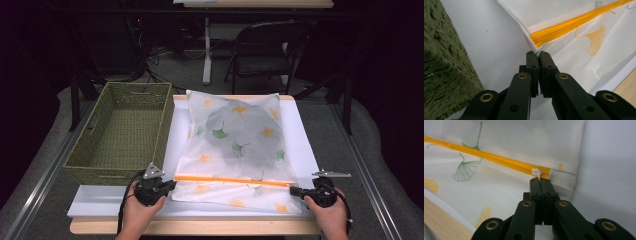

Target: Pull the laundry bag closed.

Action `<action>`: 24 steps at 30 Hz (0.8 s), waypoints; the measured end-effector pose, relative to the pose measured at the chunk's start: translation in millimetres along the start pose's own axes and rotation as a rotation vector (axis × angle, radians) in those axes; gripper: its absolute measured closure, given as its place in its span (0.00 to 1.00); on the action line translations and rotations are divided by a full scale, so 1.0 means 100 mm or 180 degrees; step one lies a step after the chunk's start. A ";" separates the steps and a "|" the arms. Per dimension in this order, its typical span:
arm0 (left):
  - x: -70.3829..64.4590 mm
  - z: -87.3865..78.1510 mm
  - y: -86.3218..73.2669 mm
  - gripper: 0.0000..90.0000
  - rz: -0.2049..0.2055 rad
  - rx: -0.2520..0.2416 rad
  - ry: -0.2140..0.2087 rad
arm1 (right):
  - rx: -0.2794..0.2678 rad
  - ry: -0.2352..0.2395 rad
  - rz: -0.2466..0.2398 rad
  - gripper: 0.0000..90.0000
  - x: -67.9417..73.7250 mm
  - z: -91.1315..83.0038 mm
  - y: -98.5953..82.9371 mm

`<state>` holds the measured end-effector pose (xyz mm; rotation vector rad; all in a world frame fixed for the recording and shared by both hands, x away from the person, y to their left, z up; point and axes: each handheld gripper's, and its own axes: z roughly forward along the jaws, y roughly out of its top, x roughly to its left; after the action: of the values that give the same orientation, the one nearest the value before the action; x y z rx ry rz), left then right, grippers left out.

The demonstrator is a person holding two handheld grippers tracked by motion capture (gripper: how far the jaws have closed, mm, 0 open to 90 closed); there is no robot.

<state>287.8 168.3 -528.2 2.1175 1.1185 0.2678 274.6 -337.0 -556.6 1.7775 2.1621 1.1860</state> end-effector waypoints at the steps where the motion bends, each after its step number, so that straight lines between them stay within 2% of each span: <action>1: 0.00 0.00 0.00 0.97 0.0005 -0.0005 0.0011 | 0.0012 -0.0015 0.0004 1.00 -0.01 -0.01 0.00; 3: 0.01 0.01 -0.01 0.97 -0.0011 -0.0003 -0.0001 | -0.0020 -0.0044 0.0038 1.00 -0.05 -0.03 -0.02; 6: 0.00 0.02 -0.01 0.97 -0.0001 0.0001 0.0006 | -0.0049 0.0002 0.0112 1.00 -0.08 -0.06 -0.03; 24: -0.01 0.06 -0.03 0.96 -0.0032 0.0032 -0.0033 | -0.0056 -0.0058 0.0019 1.00 -0.06 -0.06 -0.02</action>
<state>288.1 165.7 -533.9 2.1193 1.1264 0.2465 272.1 -344.9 -555.9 1.7819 2.1312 1.1817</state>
